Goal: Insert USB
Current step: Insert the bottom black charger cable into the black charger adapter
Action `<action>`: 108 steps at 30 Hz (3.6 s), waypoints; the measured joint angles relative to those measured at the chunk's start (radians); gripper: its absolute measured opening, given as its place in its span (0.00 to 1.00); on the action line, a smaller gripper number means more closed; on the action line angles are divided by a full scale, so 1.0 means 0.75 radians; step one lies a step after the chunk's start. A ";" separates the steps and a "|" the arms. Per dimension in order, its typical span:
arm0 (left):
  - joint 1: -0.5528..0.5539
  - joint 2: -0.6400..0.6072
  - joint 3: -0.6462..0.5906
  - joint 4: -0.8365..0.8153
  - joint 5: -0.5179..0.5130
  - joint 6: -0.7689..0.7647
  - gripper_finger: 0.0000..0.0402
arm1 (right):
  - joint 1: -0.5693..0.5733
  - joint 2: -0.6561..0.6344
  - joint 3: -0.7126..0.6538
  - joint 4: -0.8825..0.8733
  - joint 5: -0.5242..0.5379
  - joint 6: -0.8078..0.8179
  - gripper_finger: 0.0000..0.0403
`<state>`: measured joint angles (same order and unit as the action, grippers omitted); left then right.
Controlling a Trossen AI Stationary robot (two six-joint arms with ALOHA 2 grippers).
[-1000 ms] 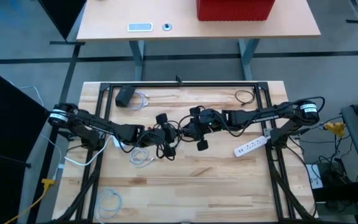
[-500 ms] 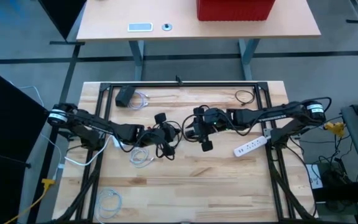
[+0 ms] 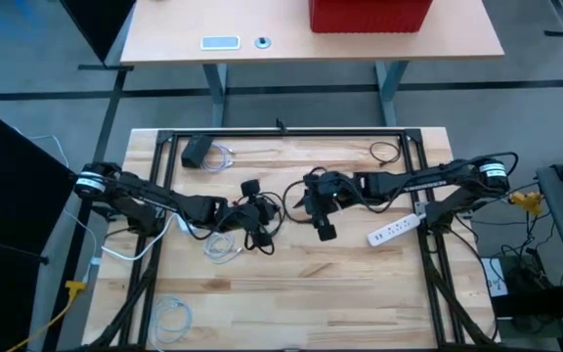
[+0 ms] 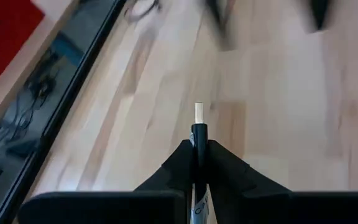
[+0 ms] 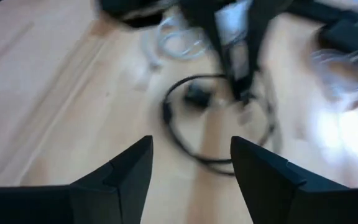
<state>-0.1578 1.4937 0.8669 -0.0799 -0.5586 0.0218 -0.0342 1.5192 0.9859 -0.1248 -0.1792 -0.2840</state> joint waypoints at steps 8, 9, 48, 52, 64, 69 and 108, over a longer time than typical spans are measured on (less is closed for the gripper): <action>-0.100 -0.252 -0.003 -0.439 -0.283 -0.301 0.06 | 0.037 0.174 -0.001 0.160 -0.007 0.020 0.49; -0.113 -0.282 -0.011 -0.466 -0.289 -0.342 0.06 | 0.037 0.198 -0.001 0.215 -0.007 0.011 0.49; -0.159 0.082 -0.054 -0.059 0.162 -0.236 0.06 | 0.075 0.048 0.122 -0.209 0.042 0.073 0.48; -0.164 -0.026 0.068 -0.393 0.016 -0.277 0.06 | 0.075 0.019 0.114 -0.330 0.042 0.142 0.48; -0.027 0.008 -0.100 -0.539 0.099 -0.534 0.06 | 0.081 0.045 0.004 -0.265 0.041 0.145 0.48; -0.025 0.140 -0.149 -0.398 0.188 -0.545 0.06 | 0.091 0.058 -0.003 -0.269 0.040 0.144 0.48; 0.108 0.233 -0.084 0.229 0.354 -0.179 0.06 | 0.095 0.063 -0.038 -0.255 0.065 -0.038 0.38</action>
<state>-0.0767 1.6684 0.8036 0.0920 -0.2932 -0.1123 0.0368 1.5661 0.9573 -0.3160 -0.1303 -0.3123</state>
